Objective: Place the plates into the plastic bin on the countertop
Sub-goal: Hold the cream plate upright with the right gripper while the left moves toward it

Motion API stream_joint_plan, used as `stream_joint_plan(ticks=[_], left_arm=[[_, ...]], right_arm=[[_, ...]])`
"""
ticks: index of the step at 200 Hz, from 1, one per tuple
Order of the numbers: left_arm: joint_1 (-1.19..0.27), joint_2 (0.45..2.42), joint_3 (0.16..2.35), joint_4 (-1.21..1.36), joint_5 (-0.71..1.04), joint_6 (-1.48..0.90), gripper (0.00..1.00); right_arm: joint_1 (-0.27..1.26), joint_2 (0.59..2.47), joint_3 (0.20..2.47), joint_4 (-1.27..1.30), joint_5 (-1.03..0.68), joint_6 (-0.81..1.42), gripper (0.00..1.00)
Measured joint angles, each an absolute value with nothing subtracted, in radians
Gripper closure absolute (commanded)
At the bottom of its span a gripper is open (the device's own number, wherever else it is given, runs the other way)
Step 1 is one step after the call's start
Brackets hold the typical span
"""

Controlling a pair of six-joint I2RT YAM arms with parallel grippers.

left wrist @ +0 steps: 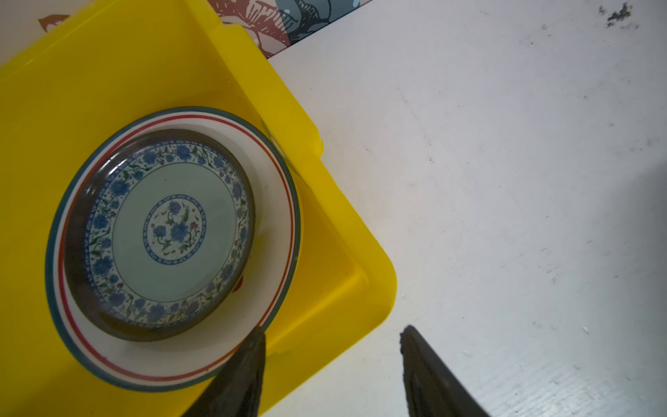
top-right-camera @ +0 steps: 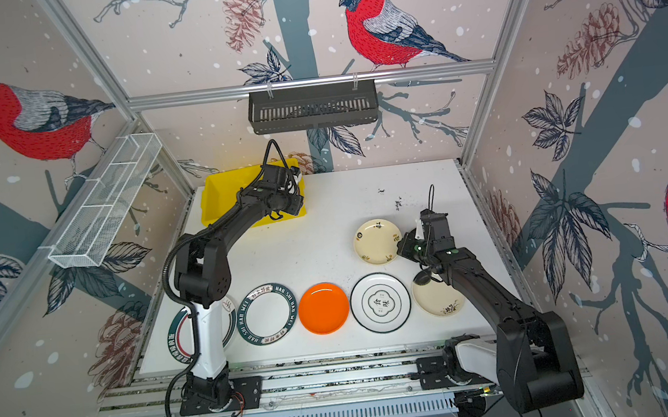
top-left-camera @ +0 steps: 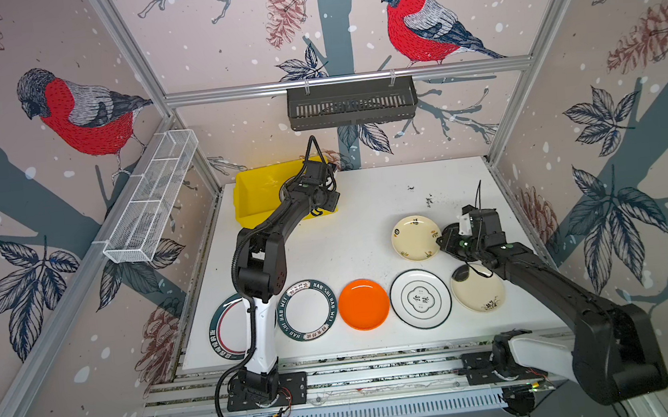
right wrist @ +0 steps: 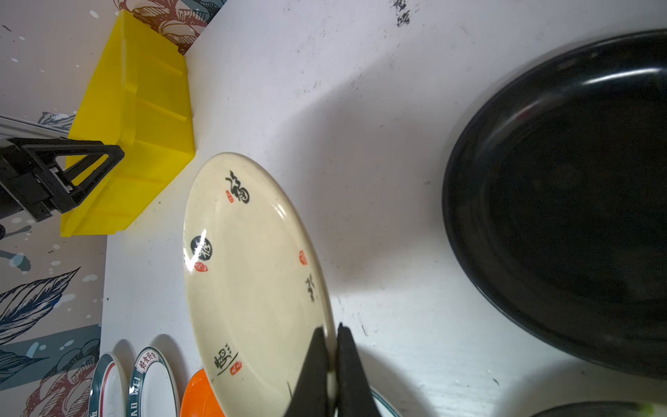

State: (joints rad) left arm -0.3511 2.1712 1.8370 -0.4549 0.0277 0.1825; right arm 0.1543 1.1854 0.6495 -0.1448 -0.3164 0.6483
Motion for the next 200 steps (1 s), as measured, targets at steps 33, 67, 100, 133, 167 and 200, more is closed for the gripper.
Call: stream_joint_plan(ticks=[33,67,100,133,167,200], left_arm=[[-0.348,2.196,1.855,-0.45,0.047,0.227,0.53],[-0.348,2.205,1.861,-0.437,0.057,0.261,0.56],[-0.348,2.212,1.862,-0.421,0.067,0.262,0.57],[-0.348,2.233,1.882,-0.407,0.086,0.262,0.57],[-0.349,2.244,1.89,-0.401,0.122,0.259,0.57],[-0.386,2.22,1.844,-0.396,0.131,0.246,0.57]], right_arm=[[0.147,1.185,0.649,-0.147,-0.315,0.648,0.93],[0.144,1.185,0.649,-0.148,-0.314,0.648,0.93],[0.142,1.183,0.649,-0.148,-0.314,0.649,0.93],[0.139,1.177,0.651,-0.149,-0.314,0.651,0.93],[0.137,1.176,0.652,-0.15,-0.314,0.651,0.93],[0.136,1.173,0.654,-0.153,-0.314,0.651,0.93]])
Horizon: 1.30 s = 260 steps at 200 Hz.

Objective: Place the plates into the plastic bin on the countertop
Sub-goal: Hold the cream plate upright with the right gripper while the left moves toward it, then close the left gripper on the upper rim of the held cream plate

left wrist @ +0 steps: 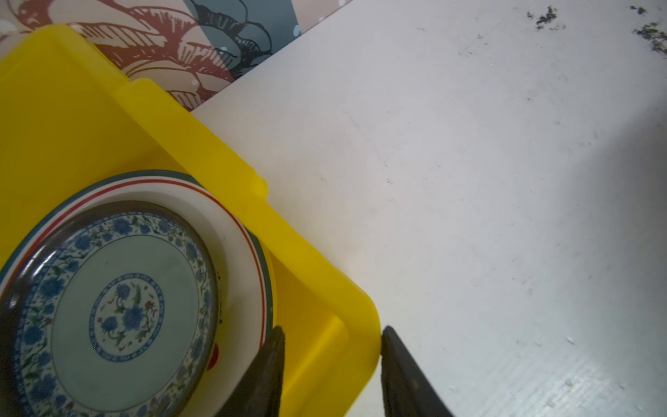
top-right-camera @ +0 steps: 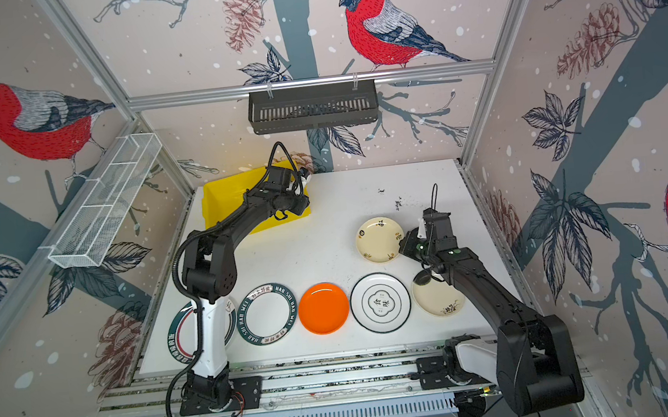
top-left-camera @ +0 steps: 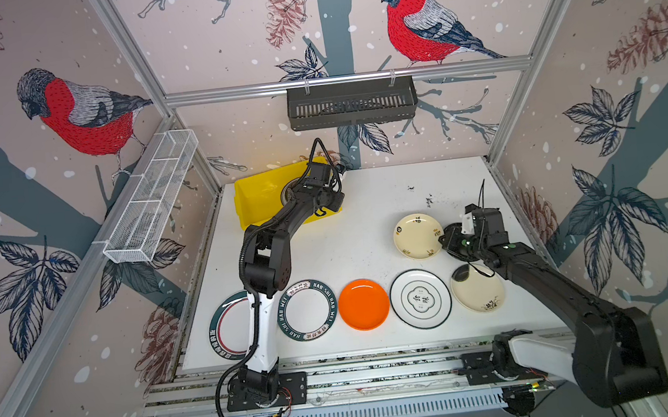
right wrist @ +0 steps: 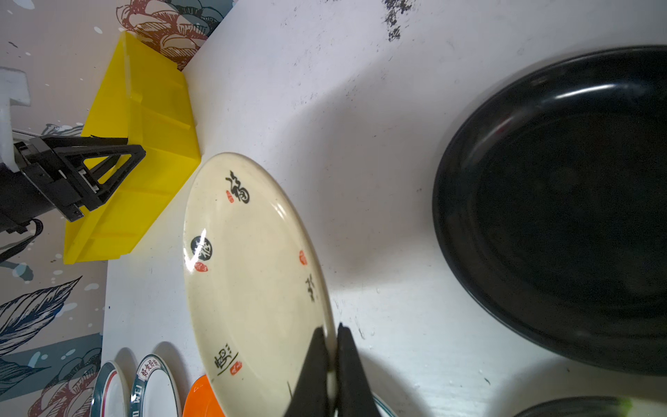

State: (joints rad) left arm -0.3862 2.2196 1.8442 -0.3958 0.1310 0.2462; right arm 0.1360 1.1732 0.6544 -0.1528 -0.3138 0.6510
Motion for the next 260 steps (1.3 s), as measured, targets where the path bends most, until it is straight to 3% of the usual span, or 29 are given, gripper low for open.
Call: stream_joint_plan(ticks=[45,71,106,141,205,260], left_arm=[[-0.436,2.204,1.813,-0.452,0.179,0.216,0.56],[-0.451,2.183,1.802,-0.461,0.183,0.206,0.3],[-0.462,2.11,1.784,-0.447,0.249,0.125,0.19],[-0.468,2.027,1.754,-0.385,0.359,-0.039,0.19],[-0.487,1.972,1.552,-0.103,0.727,-0.373,0.31],[-0.519,1.963,1.5,0.086,0.871,-0.519,0.45]], right_arm=[[0.133,1.173,0.658,-0.155,-0.314,0.651,0.93],[0.133,1.167,0.658,-0.155,-0.315,0.649,0.94],[0.133,1.159,0.658,-0.155,-0.319,0.647,0.94],[0.135,1.128,0.654,-0.143,-0.338,0.648,0.95],[0.135,1.083,0.647,-0.094,-0.393,0.653,0.95],[0.136,1.067,0.643,-0.053,-0.422,0.667,0.95]])
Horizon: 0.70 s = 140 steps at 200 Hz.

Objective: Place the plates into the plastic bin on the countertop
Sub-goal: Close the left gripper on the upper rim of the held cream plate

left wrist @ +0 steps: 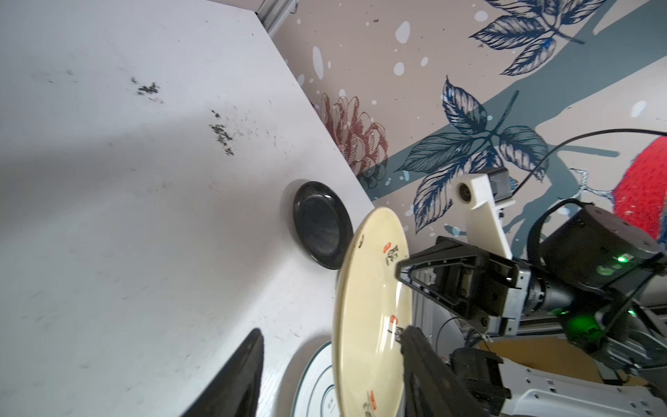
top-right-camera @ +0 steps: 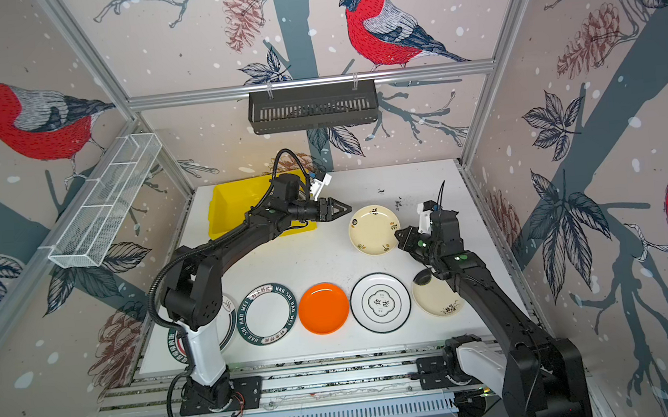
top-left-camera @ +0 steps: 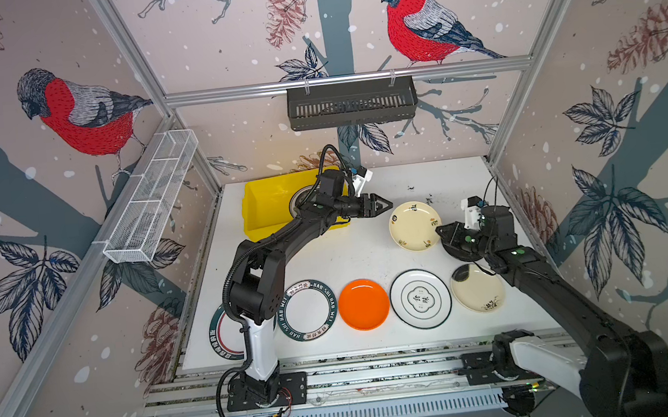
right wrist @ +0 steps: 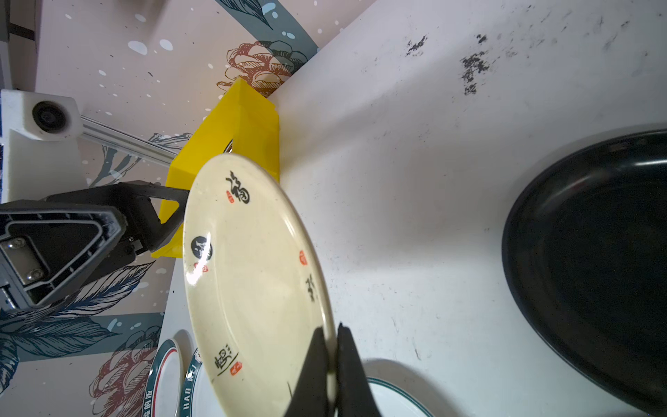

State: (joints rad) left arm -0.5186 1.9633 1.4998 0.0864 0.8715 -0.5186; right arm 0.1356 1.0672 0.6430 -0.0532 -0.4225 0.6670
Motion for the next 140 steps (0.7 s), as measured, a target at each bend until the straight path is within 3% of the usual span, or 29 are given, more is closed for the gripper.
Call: stream_joint_plan(ticks=[140], left_arm=[[-0.561,1.968,1.395,0.336,0.88,-0.717,0.67]], right_arm=[[0.137,1.051,0.619,0.013,-0.444,0.73,0.95]])
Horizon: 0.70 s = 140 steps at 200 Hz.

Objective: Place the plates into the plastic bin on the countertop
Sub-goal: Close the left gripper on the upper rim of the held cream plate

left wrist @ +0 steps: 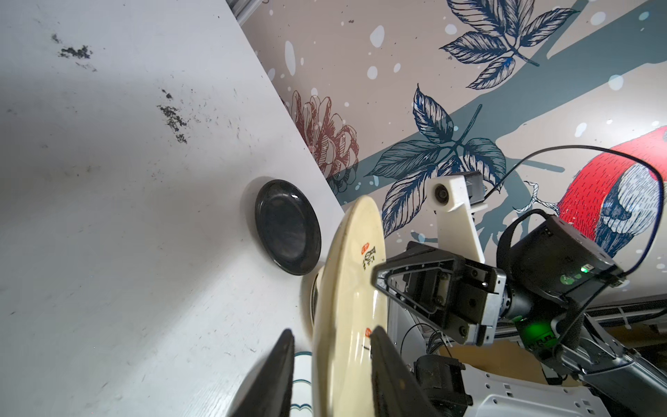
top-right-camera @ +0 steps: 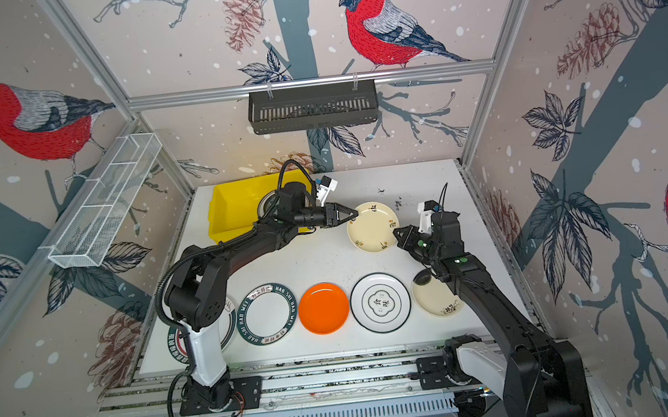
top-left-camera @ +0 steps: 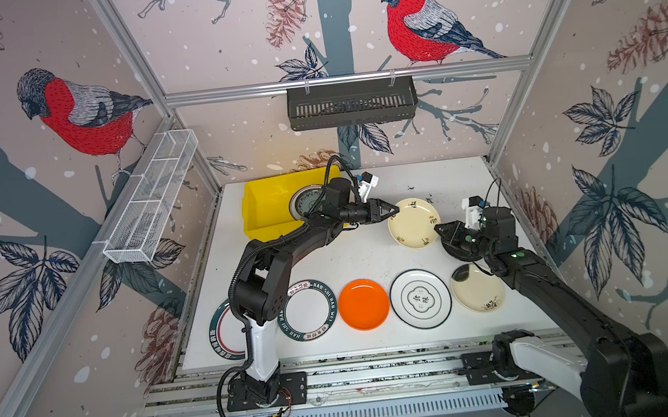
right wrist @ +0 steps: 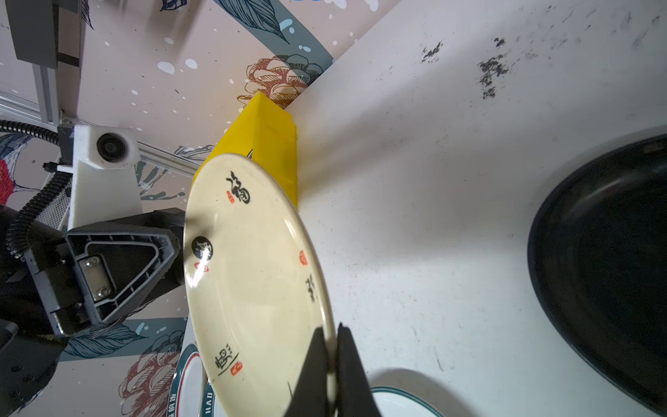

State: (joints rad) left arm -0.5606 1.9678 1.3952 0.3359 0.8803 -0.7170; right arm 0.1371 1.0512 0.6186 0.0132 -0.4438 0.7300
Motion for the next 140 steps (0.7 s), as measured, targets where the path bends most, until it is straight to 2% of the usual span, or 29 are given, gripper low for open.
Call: stream_joint_plan(ticks=[77,140], left_arm=[[-0.564,1.997,1.406,0.373,0.878,-0.751,0.8],[-0.577,2.011,1.435,0.346,0.86,-0.74,0.87]], right_arm=[[0.139,1.048,0.611,0.032,-0.444,0.731,0.95],[0.139,1.055,0.611,0.037,-0.444,0.734,0.95]])
